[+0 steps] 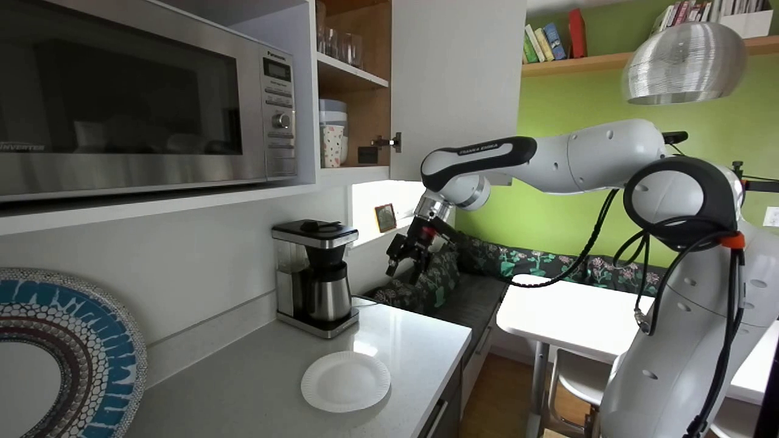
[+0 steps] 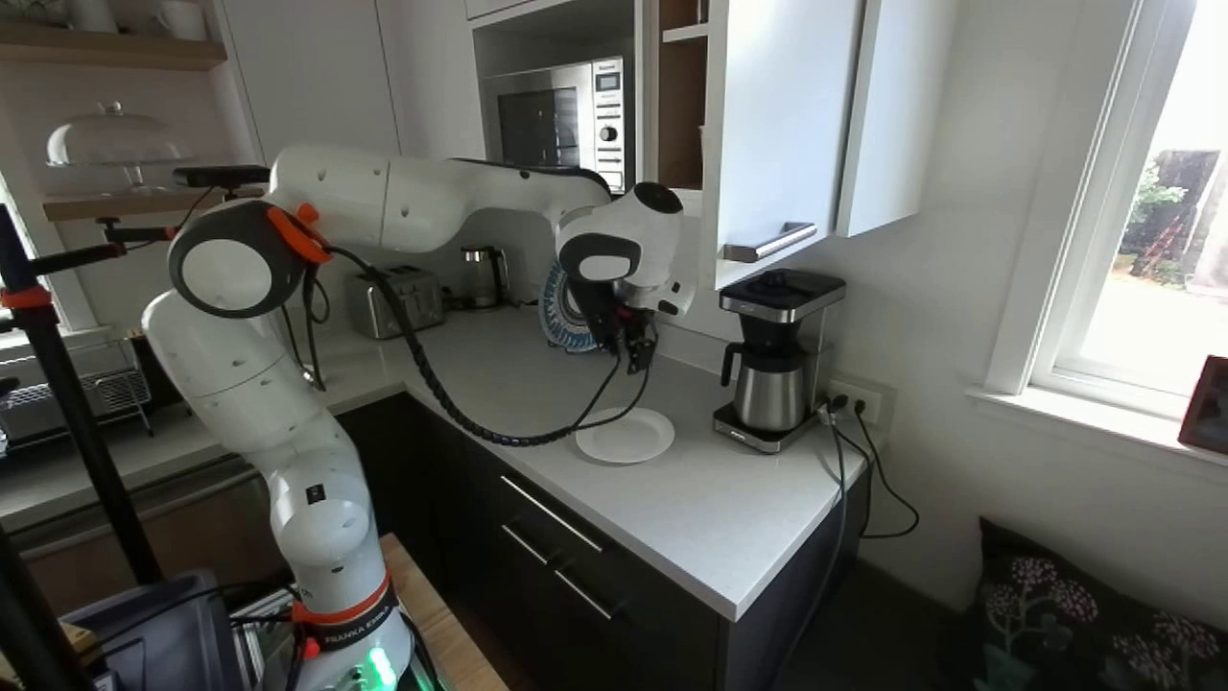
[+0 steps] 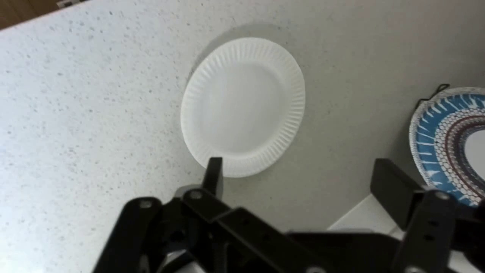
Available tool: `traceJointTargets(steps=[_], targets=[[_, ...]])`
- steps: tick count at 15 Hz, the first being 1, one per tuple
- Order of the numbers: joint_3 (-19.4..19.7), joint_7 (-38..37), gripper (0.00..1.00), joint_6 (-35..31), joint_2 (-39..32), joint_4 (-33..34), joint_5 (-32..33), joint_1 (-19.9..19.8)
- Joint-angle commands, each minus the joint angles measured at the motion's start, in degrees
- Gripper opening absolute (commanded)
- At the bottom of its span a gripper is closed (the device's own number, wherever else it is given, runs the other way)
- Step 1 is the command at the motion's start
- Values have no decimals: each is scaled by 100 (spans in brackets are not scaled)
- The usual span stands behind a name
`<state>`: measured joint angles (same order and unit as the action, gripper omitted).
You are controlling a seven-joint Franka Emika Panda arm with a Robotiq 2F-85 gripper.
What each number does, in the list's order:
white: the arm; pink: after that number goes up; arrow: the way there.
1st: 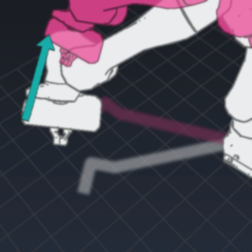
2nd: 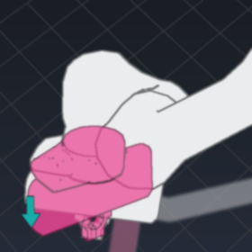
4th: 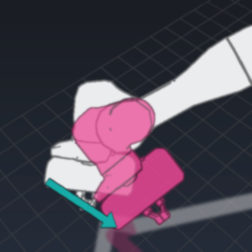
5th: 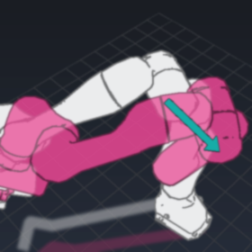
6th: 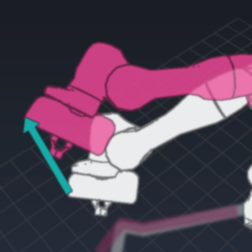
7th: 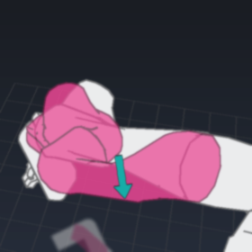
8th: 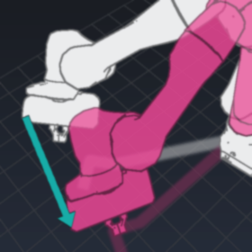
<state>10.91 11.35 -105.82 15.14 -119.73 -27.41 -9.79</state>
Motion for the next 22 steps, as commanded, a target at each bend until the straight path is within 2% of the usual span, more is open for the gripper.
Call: traceJointTargets(steps=[1, 7, 8, 9, 12, 16, 19, 22], targets=[[70, -5, 100, -39, -35, -74, 27, 74], [72, -5, 100, -38, -24, 34, 25, 81], [139, 123, 100, 147, -181, 112, -71, 98], [153, 67, 100, 34, -360, 95, -125, 81], [373, 931, 100, 372, -898, 145, -798, 126], [366, 2075, 100, 738, -1639, 316, -1359, -20], [259, 2557, 100, 703, -2127, 483, -1497, -125], [174, 2819, 100, 607, -2516, 666, -1327, -198]])
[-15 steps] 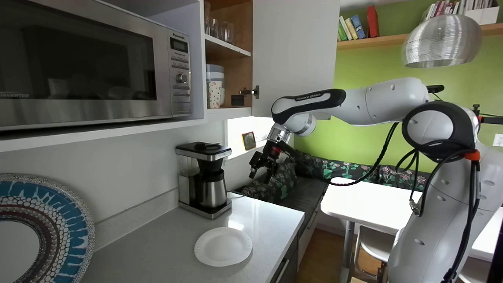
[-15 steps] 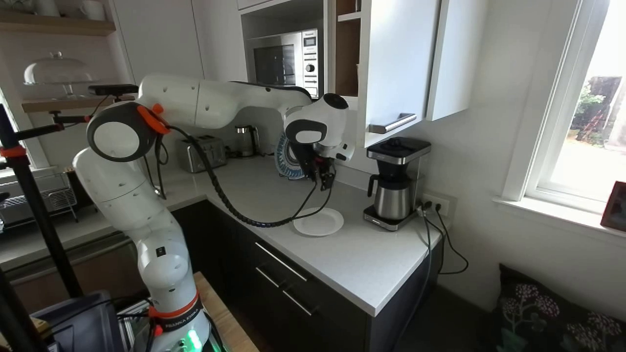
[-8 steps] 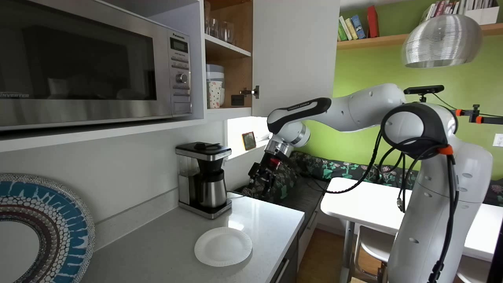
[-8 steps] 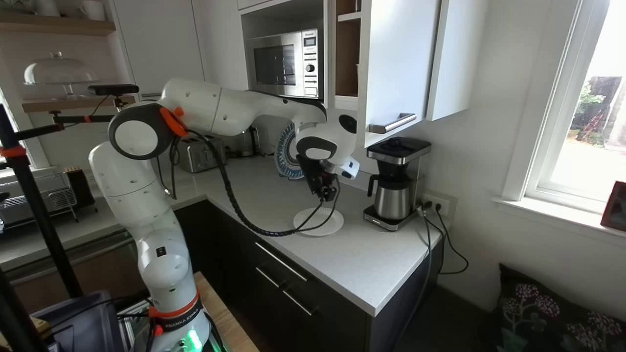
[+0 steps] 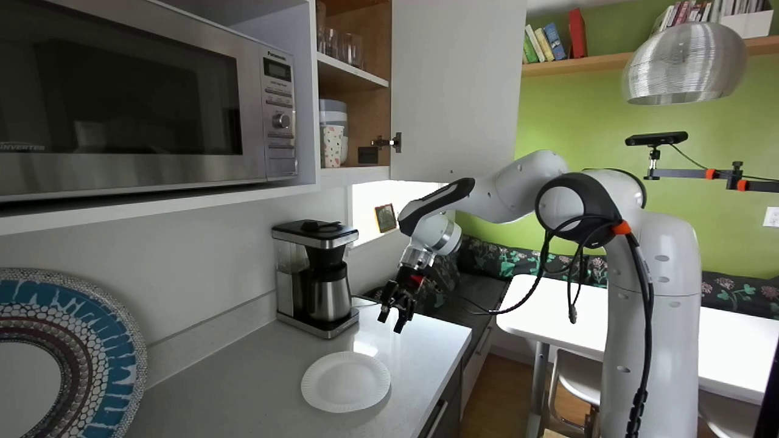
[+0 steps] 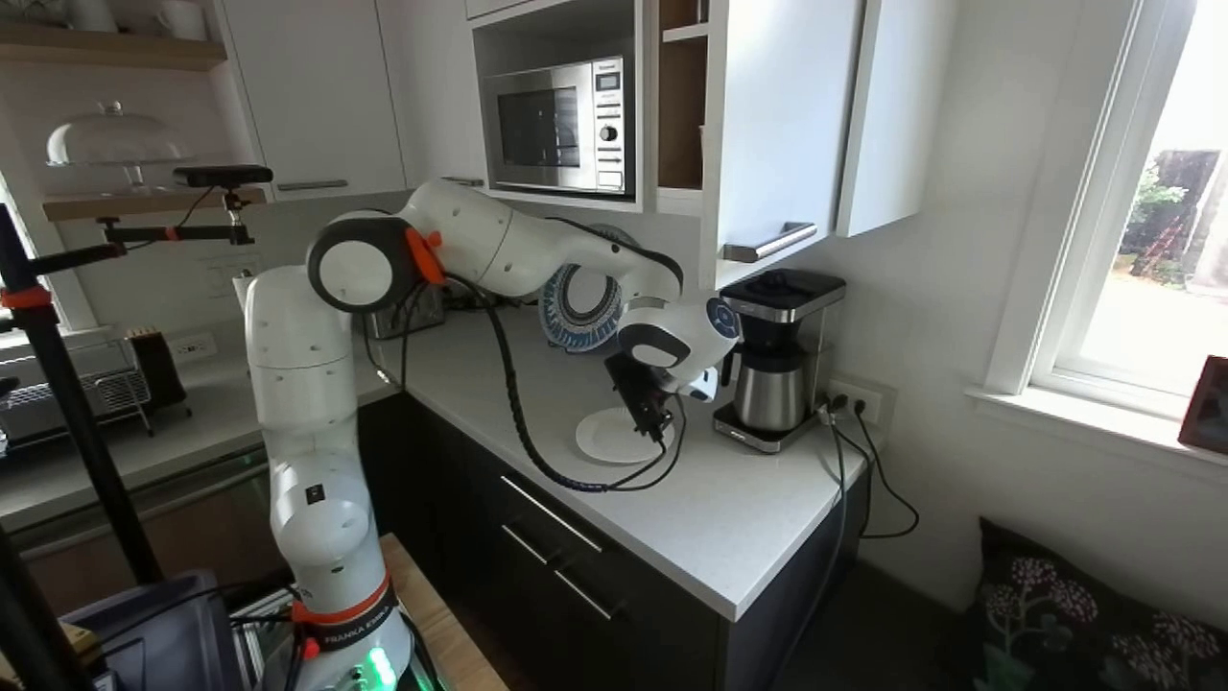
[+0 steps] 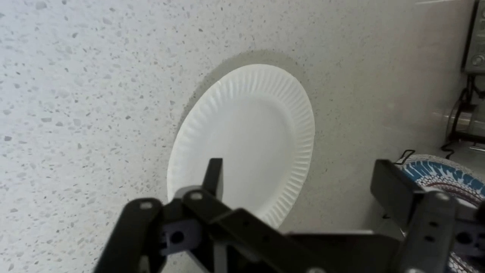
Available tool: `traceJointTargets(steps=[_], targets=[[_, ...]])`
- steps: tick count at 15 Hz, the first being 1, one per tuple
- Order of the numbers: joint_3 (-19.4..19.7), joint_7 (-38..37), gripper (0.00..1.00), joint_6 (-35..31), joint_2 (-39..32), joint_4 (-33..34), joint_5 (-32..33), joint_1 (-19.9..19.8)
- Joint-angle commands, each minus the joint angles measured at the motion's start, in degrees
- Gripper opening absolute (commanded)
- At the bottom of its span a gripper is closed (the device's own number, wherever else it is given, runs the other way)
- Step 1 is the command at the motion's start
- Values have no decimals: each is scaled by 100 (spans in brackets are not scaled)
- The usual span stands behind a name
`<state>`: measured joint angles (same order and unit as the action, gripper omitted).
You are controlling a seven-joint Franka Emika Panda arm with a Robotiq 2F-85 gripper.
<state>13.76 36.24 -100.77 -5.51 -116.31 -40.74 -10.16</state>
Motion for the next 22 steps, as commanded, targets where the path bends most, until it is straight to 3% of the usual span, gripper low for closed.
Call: traceJointTargets(steps=[1, 11, 22], targets=[[-137, 390, 100, 87, -571, 401, 8, -189], [-444, 675, 100, -191, -1391, 905, -33, -385], [-711, 992, 100, -629, -1682, 867, -159, -476]])
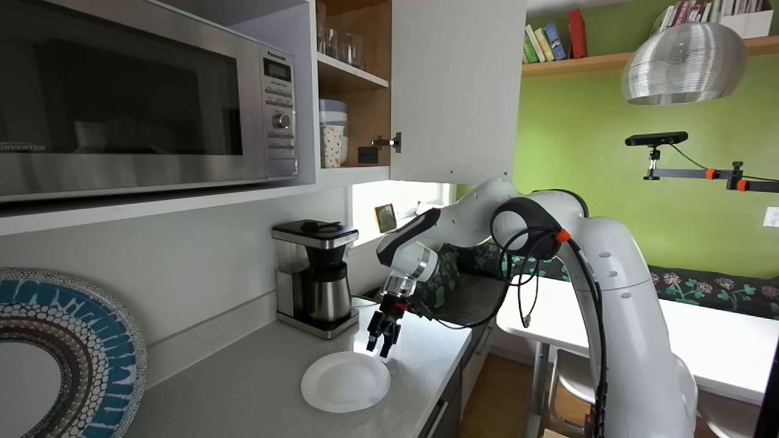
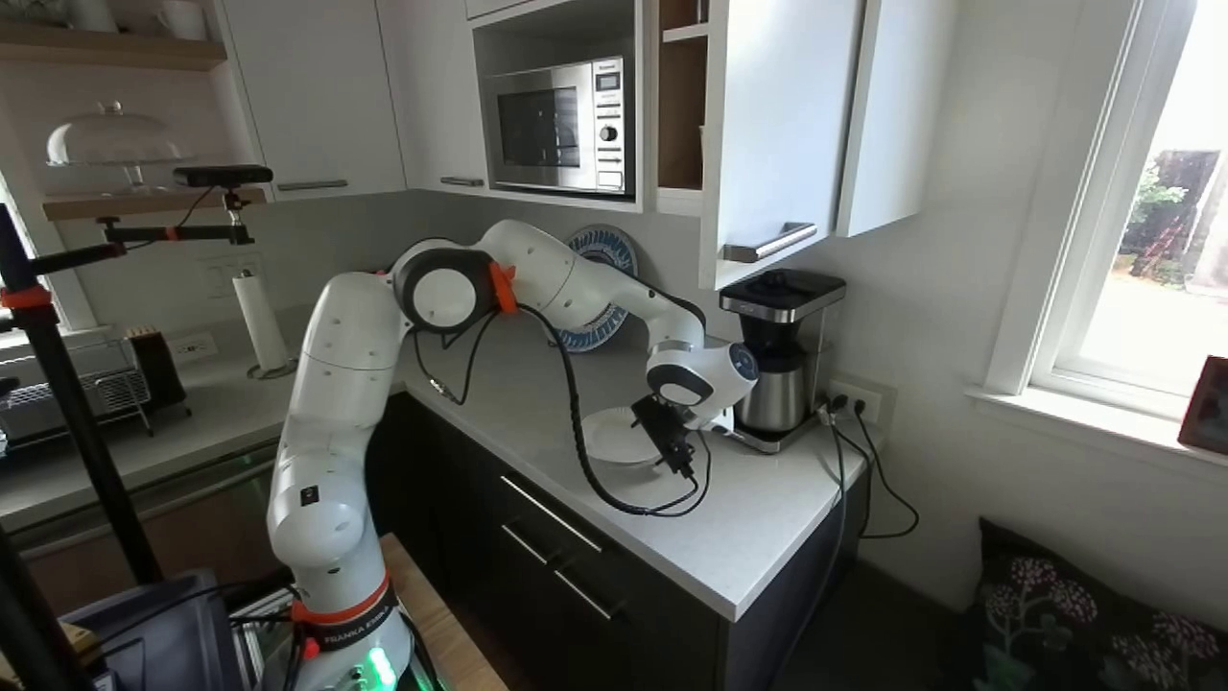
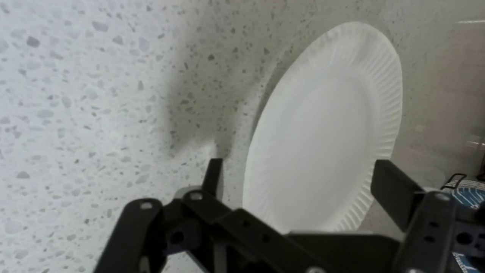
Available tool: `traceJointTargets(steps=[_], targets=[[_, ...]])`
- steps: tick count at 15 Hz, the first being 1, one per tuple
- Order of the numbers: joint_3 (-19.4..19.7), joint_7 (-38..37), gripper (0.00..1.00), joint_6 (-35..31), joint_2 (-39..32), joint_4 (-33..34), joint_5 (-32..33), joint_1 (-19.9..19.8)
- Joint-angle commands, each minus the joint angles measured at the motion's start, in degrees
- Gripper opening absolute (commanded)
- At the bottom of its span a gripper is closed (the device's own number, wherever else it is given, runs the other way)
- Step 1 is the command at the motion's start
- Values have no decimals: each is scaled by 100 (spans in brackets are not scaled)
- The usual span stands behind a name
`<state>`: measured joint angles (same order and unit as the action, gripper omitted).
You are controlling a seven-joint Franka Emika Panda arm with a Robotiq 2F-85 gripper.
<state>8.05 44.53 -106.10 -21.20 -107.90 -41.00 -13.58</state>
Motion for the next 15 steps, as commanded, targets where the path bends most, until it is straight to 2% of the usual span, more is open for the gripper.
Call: traceJointTargets(steps=[1, 9, 10, 12, 13, 15], targets=[[-158, 177, 100, -100, -127, 28, -166, -148], [-213, 107, 100, -366, -202, -23, -436, -148], [-215, 111, 97, -375, -206, -26, -463, -148], [-218, 120, 73, -357, -216, -24, -511, -156], [-219, 121, 69, -345, -224, -18, -544, -166], [-217, 123, 52, -359, -241, -16, -582, -173]])
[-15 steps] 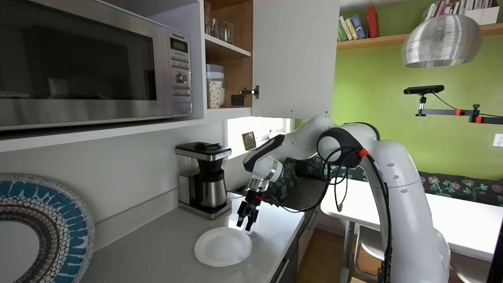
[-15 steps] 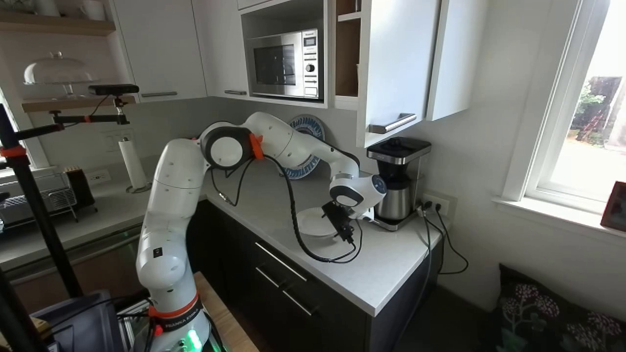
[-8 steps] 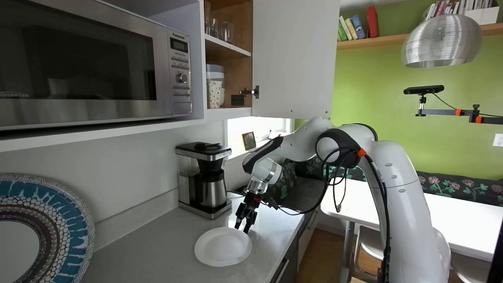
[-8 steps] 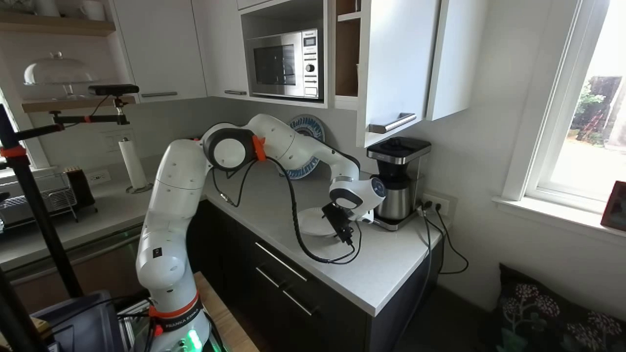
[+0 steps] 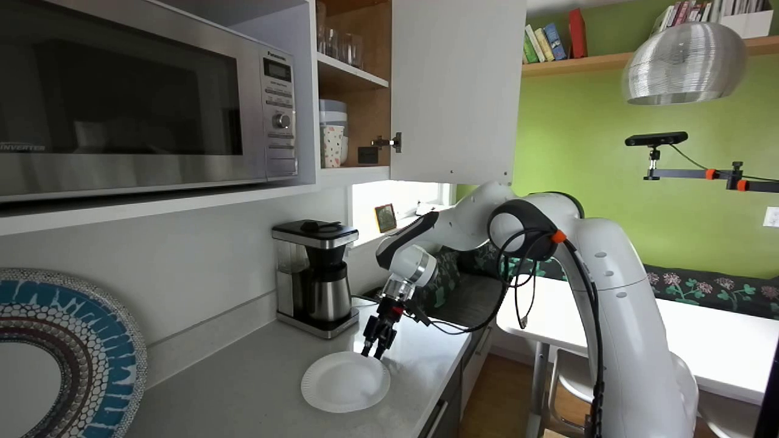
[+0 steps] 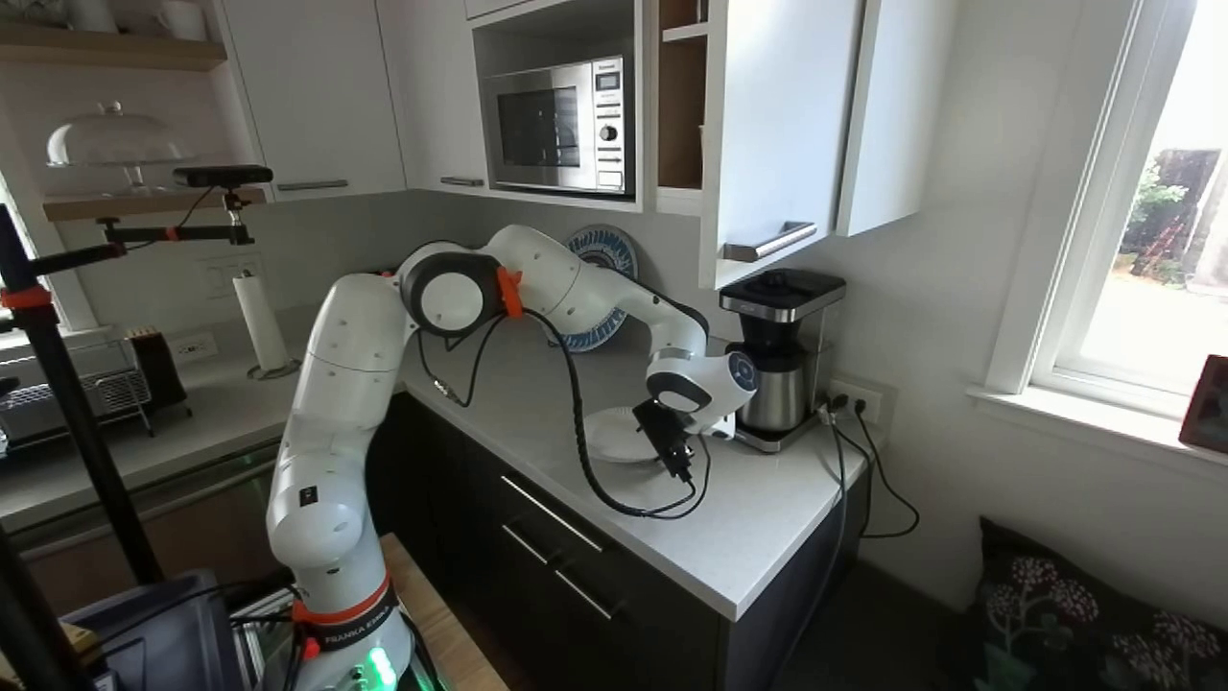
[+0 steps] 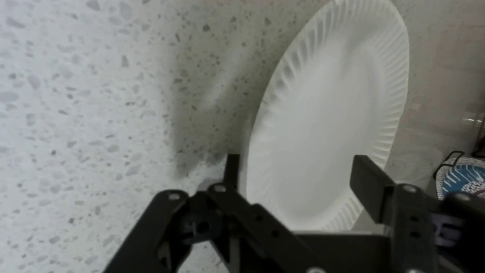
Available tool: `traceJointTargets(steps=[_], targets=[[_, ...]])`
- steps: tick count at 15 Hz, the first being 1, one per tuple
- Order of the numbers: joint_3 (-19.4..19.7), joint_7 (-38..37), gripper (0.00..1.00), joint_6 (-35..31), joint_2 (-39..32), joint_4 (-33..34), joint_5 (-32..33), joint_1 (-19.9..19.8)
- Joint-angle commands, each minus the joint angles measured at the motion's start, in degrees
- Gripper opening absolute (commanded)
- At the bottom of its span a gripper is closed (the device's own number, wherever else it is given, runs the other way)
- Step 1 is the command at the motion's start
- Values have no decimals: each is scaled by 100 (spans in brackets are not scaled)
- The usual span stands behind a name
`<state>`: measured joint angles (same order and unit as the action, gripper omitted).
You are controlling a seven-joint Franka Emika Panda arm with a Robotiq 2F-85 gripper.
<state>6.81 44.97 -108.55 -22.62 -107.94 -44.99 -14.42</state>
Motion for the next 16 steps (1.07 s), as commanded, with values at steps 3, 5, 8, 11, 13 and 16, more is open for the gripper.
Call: traceJointTargets(steps=[3, 5, 8, 11, 13, 16], targets=[[-94, 89, 29, -94, -132, -7, -256, -98], [-95, 90, 14, -85, -158, -1, -293, -102], [-97, 92, 0, -52, -184, 6, -408, -129], [-104, 89, 0, -47, -162, 8, -612, -140], [-89, 70, 0, -22, -92, -12, -634, -110], [-89, 22, 0, 184, 169, -58, -713, -133]])
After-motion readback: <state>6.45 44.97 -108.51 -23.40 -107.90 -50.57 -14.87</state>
